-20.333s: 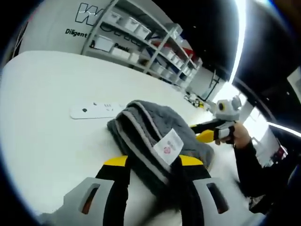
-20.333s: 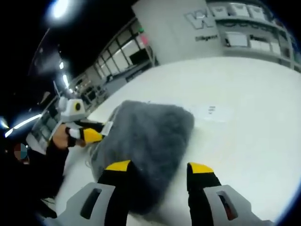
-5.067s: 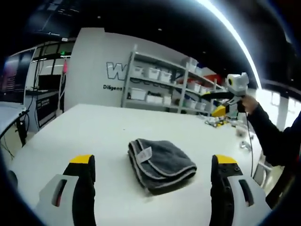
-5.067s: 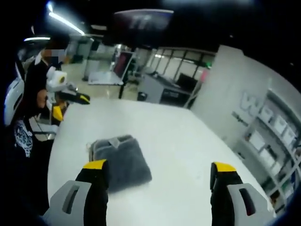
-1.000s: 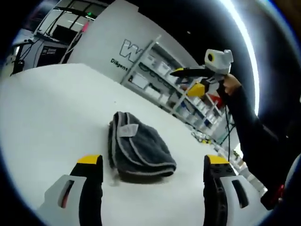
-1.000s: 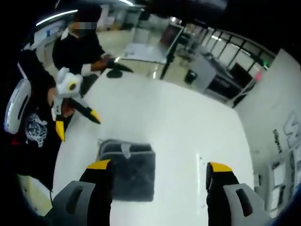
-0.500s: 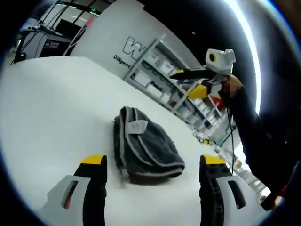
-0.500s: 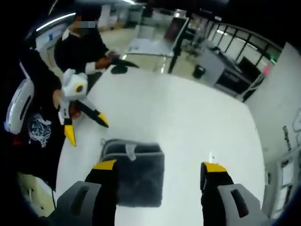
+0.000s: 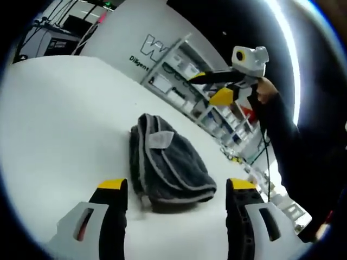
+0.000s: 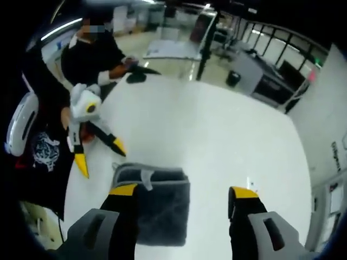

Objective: Open the folded towel by lifting each exposed corner and separating the folded layers until the towel lies flat within the target outline without major curled edges

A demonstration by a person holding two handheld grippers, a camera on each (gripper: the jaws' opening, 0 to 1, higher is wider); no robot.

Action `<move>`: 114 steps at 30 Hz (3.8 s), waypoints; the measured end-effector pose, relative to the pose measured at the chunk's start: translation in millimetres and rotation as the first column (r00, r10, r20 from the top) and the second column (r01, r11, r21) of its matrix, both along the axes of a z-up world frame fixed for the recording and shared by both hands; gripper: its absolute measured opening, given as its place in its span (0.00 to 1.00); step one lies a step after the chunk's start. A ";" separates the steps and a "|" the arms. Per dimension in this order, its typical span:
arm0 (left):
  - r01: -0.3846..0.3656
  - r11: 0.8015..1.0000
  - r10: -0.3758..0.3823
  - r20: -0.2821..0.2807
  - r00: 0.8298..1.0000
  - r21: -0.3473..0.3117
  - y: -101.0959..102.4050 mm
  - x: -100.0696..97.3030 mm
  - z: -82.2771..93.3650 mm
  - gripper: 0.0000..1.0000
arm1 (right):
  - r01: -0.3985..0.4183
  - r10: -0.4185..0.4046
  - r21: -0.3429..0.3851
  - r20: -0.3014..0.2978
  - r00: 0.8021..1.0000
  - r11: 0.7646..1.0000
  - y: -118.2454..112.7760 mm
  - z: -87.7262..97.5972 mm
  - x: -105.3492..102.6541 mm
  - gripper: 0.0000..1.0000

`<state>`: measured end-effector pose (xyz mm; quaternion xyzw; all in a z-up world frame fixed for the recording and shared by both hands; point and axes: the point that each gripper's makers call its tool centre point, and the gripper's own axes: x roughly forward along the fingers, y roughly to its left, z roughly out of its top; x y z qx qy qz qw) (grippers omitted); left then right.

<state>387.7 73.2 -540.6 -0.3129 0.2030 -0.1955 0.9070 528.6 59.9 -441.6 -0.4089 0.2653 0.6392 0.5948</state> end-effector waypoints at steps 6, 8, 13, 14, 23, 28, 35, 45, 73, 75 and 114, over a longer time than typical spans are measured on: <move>0.007 1.000 -0.007 0.001 1.000 -0.005 -2.2 0.9 -1.4 0.68 | -0.007 0.006 -0.018 -0.017 1.000 1.000 3.1 -11.7 0.8 0.67; 0.010 1.000 -0.010 -0.007 1.000 -0.017 -2.7 0.4 -3.8 0.67 | -0.003 0.003 -0.020 -0.023 1.000 1.000 3.5 -15.4 1.1 0.67; 0.022 1.000 -0.022 -0.010 1.000 -0.016 -3.7 -1.5 -5.5 0.66 | 0.009 -0.010 -0.012 -0.043 0.999 1.000 3.6 -22.8 -1.1 0.67; 0.023 1.000 -0.023 -0.010 1.000 -0.016 -3.5 -0.8 -5.9 0.66 | 0.011 -0.011 -0.014 -0.046 0.999 1.000 3.7 -24.4 -0.4 0.67; 0.010 0.999 -0.009 0.024 1.000 -0.050 -7.0 0.2 -3.0 0.63 | -0.004 0.004 -0.016 -0.058 0.998 1.000 10.6 -31.2 -6.0 0.67; 0.013 0.998 -0.014 -0.017 1.000 -0.054 -7.8 0.0 -8.8 0.59 | -0.013 0.011 -0.037 -0.054 0.998 0.999 7.9 -35.5 -5.4 0.67; 0.014 1.000 -0.014 -0.038 0.999 -0.023 -7.2 -1.6 -15.7 0.58 | -0.014 0.011 -0.046 -0.063 0.998 0.999 5.6 -42.8 -10.5 0.66; -0.015 1.000 0.015 -0.023 1.000 0.020 -2.4 2.8 -15.8 0.55 | -0.032 0.027 -0.070 -0.074 0.997 0.997 12.4 -53.4 -7.2 0.66; -0.004 1.000 0.004 -0.040 0.999 0.003 -1.7 8.2 -22.2 0.35 | 0.002 -0.013 -0.098 -0.117 0.993 0.995 29.4 -85.6 -3.5 0.54; -0.006 1.000 0.007 -0.040 0.999 0.009 -0.5 9.3 -24.7 0.33 | 0.002 -0.015 -0.102 -0.129 0.991 0.995 29.6 -90.2 -6.5 0.53; -0.027 0.996 0.021 -0.073 0.997 -0.082 0.5 12.3 -30.1 0.21 | 0.019 -0.037 -0.150 -0.117 0.992 0.988 34.5 -115.2 -12.7 0.28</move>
